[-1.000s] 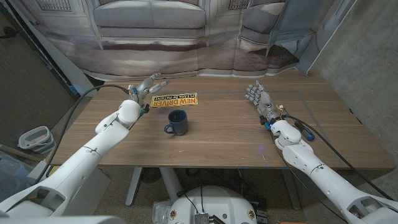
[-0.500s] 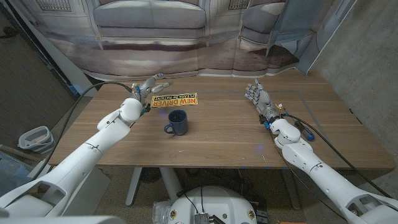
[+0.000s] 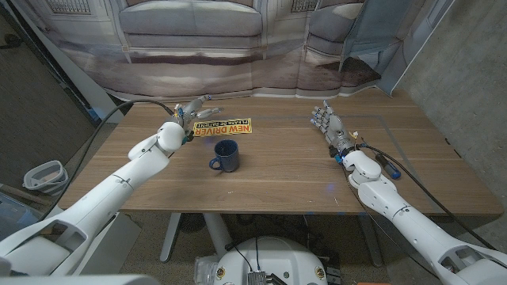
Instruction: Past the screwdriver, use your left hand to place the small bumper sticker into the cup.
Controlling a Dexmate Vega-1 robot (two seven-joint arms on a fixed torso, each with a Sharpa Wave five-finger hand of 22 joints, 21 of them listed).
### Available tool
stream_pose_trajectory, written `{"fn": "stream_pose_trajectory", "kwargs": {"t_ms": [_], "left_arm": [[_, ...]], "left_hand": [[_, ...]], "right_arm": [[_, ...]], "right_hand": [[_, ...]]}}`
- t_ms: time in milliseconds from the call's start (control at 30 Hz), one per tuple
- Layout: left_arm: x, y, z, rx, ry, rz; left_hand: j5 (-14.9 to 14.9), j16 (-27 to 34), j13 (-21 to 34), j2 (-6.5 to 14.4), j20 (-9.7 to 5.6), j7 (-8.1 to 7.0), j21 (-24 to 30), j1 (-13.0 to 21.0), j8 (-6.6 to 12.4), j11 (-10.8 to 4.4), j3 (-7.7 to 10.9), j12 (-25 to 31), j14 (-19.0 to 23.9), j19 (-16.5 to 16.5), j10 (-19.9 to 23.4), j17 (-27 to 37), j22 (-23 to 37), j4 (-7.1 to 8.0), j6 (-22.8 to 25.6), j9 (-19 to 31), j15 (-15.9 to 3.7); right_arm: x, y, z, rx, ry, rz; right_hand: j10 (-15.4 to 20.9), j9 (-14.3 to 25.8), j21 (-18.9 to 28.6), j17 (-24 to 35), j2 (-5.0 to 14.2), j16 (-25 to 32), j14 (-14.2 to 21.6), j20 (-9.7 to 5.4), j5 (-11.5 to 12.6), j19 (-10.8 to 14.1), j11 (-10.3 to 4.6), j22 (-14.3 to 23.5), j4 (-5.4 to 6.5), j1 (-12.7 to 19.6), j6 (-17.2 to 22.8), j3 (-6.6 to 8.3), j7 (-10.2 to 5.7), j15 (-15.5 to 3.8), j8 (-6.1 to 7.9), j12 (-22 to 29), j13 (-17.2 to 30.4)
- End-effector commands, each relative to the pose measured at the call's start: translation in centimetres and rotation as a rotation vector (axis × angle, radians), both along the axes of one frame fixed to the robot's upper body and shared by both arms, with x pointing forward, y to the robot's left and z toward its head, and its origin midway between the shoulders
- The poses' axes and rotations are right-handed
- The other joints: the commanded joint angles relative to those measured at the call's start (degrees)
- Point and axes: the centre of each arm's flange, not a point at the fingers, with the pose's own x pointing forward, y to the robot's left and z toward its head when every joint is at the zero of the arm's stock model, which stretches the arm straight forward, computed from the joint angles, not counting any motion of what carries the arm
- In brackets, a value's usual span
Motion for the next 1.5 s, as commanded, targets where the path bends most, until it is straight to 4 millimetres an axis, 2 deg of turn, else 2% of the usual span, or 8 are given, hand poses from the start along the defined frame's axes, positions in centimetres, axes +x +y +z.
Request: {"fn": "stream_pose_trajectory", "kwargs": {"t_ms": [33, 133, 233, 300, 333, 933, 1233, 1500], "left_arm": [[0.5, -0.4, 0.0, 0.018, 0.019, 0.013], [0.4, -0.6, 0.0, 0.03, 0.016, 0.026], [0.3, -0.7, -0.1, 0.019, 0.015, 0.035], [0.4, -0.7, -0.2, 0.009, 0.017, 0.025], [0.4, -0.7, -0.3, 0.006, 0.015, 0.028], [0.9, -0.7, -0.9, -0.018, 0.006, 0.062], [1.3, -0.4, -0.9, -0.011, 0.038, 0.073], [2.1, -0.9, -0.7, 0.021, 0.082, 0.063]], "left_hand": [[0.3, -0.2, 0.1, 0.0, 1.47, -0.62, 0.1, 1.2, -0.27, 0.07, -0.04, 0.0, -1.0, 0.2, -0.7, 0.2, 0.1, -0.62, -0.4, 0.2, -0.56], [0.3, -0.1, 0.1, -0.3, 2.58, -1.22, 0.3, 1.7, -0.44, 0.15, -0.13, -0.1, -1.0, 0.7, -0.8, 0.2, 0.1, -0.97, -0.8, 0.2, -0.55], [0.4, -0.1, 0.1, -0.5, 3.05, -1.51, 0.6, 2.1, -0.52, 0.14, -0.19, 0.0, -1.1, 1.5, -0.9, 0.2, 0.2, -1.23, -0.9, 0.2, -0.6], [0.5, 0.0, 0.1, -0.8, 6.56, -1.91, 1.1, 2.9, -0.62, -0.04, -0.4, 0.0, -1.2, 3.1, -1.0, 0.3, 0.3, -1.75, -1.1, 0.3, -0.56], [0.5, 0.0, 0.1, -0.9, 6.92, -1.88, 1.2, 3.0, -0.63, -0.03, -0.42, 0.0, -1.1, 3.2, -1.2, 0.3, 0.3, -1.79, -1.1, 0.3, -0.41], [0.6, 0.7, 0.2, -1.1, 8.41, -3.36, 2.0, 4.1, 0.25, -0.67, -0.7, 0.7, 0.8, 6.1, 0.3, 0.4, 0.5, -2.33, 1.6, 0.4, -0.64], [0.6, 0.8, 0.2, -1.1, 8.05, -3.68, 2.0, 4.5, 0.45, -0.94, -0.77, 0.9, 1.4, 6.4, 0.9, 0.4, 0.5, -2.56, 2.4, 0.4, -1.03], [0.7, 0.8, 0.2, -1.1, 7.66, -3.92, 1.8, 4.8, 0.5, -1.07, -0.8, 0.9, 1.5, 6.1, 1.1, 0.5, 0.5, -2.66, 2.8, 0.4, -1.13]], "right_arm": [[0.2, 0.2, -0.3, 0.006, 0.01, -0.002], [0.2, 0.2, -0.3, 0.005, 0.009, -0.002], [0.3, 0.2, -0.4, 0.006, 0.012, -0.001], [0.3, 0.1, -0.5, 0.006, 0.013, -0.001], [0.3, 0.0, -0.5, 0.007, 0.014, -0.001], [0.2, -0.6, -0.5, -0.004, 0.018, -0.001], [0.1, -0.5, -0.6, -0.001, 0.02, 0.003], [-0.1, -0.6, -0.9, 0.001, 0.022, -0.001]], "right_hand": [[0.5, 0.2, -0.1, 0.2, -0.01, 0.0, 0.6, 0.2, -0.1, 0.5, -0.16, 0.3, -0.15, 0.5, 0.4, -0.13, 0.06, -0.13, 0.01, 0.0, 0.2], [0.5, 0.2, -0.2, 0.2, 0.0, 0.0, 0.6, 0.22, -0.1, 0.5, -0.16, 0.3, -0.16, 0.5, 0.4, -0.14, 0.05, -0.1, -0.01, 0.0, 0.2], [0.5, 0.2, -0.2, 0.2, 0.0, 0.0, 0.6, 0.22, -0.1, 0.5, -0.23, 0.3, -0.18, 0.5, 0.4, -0.15, 0.09, -0.11, 0.0, -0.1, 0.2], [0.4, 0.2, -0.3, 0.2, 0.01, 0.0, 0.6, 0.21, -0.1, 0.5, -0.24, 0.3, -0.19, 0.5, 0.5, -0.16, 0.04, -0.09, 0.01, -0.1, 0.2], [0.4, 0.2, -0.3, 0.2, 0.02, 0.0, 0.6, 0.24, -0.1, 0.5, -0.23, 0.3, -0.19, 0.5, 0.5, -0.16, 0.0, -0.09, 0.0, -0.1, 0.2], [0.6, 0.2, -0.6, 0.2, 0.09, 0.0, 0.7, 0.27, -0.1, 0.7, -0.17, 0.3, -0.25, 0.5, 0.4, -0.23, -0.04, -0.13, -0.06, -0.1, 0.2], [0.6, 0.2, -0.7, 0.2, 0.12, 0.0, 0.7, 0.27, -0.2, 0.8, -0.16, 0.3, -0.28, 0.5, 0.4, -0.26, -0.04, -0.16, -0.08, -0.1, 0.2], [0.6, 0.2, -0.8, 0.2, 0.15, -0.1, 0.7, 0.27, -0.2, 0.8, -0.2, 0.3, -0.3, 0.5, 0.4, -0.28, -0.06, -0.14, -0.12, -0.1, 0.2]]}}
